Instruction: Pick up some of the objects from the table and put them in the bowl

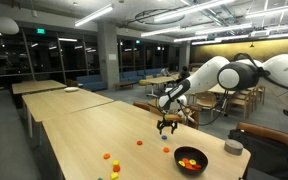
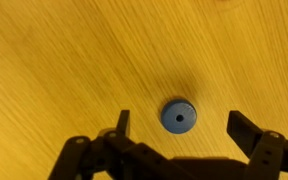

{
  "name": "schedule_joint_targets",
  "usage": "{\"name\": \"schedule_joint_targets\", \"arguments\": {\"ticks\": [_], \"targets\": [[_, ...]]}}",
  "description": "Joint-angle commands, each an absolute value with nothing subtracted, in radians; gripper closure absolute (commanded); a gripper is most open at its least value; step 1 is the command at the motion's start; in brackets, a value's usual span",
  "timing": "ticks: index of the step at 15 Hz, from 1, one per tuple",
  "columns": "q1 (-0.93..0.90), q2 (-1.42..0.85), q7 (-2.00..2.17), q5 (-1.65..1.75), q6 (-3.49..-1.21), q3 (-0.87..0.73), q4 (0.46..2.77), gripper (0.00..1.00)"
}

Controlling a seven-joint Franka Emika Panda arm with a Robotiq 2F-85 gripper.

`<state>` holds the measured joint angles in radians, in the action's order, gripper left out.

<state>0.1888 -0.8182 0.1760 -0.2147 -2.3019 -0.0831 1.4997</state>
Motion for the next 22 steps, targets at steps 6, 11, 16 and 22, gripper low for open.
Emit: {"name": "schedule_joint_targets", "arguments": {"ticks": [6, 11, 16, 22], "targets": [[0.147, -0.912, 0.253, -0.166, -2.268, -0.116, 1.373, 0.00], [0.136, -0.932, 0.277, -0.143, -2.269, -0.127, 1.363, 0.00], [0.132, -0.933, 0.290, -0.143, -2.274, -0.131, 1.362, 0.00], [0.134, -0.928, 0.288, -0.142, -2.279, -0.130, 1.361, 0.00]]}}
